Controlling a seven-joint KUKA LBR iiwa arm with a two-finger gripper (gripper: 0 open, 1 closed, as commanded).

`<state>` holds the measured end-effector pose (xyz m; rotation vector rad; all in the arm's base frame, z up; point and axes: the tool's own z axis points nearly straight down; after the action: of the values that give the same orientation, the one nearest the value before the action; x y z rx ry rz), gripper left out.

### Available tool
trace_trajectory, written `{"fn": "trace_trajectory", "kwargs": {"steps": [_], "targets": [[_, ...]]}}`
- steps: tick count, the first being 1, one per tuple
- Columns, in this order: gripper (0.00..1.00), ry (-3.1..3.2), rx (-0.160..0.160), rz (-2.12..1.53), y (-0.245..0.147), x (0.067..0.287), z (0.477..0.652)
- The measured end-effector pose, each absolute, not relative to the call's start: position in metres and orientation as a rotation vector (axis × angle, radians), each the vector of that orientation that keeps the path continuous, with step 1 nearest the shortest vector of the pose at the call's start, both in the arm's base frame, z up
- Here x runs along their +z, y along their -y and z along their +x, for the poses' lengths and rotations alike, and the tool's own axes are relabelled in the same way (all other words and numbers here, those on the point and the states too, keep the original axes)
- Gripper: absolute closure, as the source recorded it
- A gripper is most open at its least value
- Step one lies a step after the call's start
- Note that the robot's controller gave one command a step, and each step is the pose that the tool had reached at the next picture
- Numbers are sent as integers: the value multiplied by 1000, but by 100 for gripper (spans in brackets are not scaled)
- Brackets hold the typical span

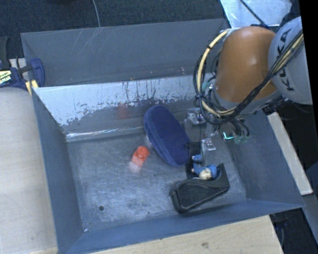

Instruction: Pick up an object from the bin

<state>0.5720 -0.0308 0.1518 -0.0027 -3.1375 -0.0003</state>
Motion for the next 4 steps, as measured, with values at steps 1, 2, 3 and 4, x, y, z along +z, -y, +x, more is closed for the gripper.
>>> {"fn": "trace_trajectory", "kwargs": {"steps": [1,2,3,4], "targets": [[0,3135,-5,-59,42,69,580],[0,3138,-4,191,51,72,587],[0,3139,-5,-108,69,72,582],[100,3144,0,-108,70,72,582]]}}
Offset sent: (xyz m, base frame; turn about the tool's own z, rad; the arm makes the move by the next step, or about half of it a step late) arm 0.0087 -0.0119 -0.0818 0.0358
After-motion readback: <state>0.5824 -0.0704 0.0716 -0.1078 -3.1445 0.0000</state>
